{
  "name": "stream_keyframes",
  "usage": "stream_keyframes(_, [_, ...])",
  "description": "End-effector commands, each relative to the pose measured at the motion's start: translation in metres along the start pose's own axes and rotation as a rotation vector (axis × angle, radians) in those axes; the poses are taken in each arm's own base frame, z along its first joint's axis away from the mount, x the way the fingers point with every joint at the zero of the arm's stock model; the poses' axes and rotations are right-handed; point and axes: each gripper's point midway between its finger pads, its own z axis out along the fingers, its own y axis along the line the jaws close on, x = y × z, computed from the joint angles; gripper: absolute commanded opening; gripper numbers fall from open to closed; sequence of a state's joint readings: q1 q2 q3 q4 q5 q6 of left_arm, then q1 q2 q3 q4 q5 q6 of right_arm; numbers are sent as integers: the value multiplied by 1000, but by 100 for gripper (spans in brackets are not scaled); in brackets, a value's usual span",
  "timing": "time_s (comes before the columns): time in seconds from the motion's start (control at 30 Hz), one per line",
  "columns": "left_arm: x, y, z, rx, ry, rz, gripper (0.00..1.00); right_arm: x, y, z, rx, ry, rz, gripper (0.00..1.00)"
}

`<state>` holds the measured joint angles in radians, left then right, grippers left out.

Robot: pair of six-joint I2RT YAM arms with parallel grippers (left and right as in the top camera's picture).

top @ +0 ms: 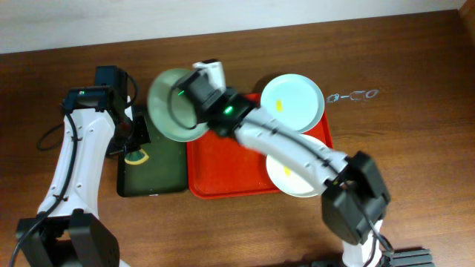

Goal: Clean dirty plates on tray and stack at the side
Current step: 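Lift the cleaned plate with the right gripper and place it right of tray, then grasp the lower-right plate rim with the right gripper and pull it left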

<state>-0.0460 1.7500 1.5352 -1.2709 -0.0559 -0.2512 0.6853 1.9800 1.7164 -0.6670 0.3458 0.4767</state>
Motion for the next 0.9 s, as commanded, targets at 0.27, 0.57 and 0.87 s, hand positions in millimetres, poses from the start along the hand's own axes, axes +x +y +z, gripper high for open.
stream_keyframes(0.27, [-6,0,-6,18,-38,-18,0,24,-360,-127,337,217,693,4])
stream_keyframes(0.57, [-7,-1,-6,19,-41,-17,0,162,-449,-91,495,474,962,4])
stream_keyframes(0.87, [-7,-2,-6,22,-41,-17,0,200,-430,-46,397,465,983,8])
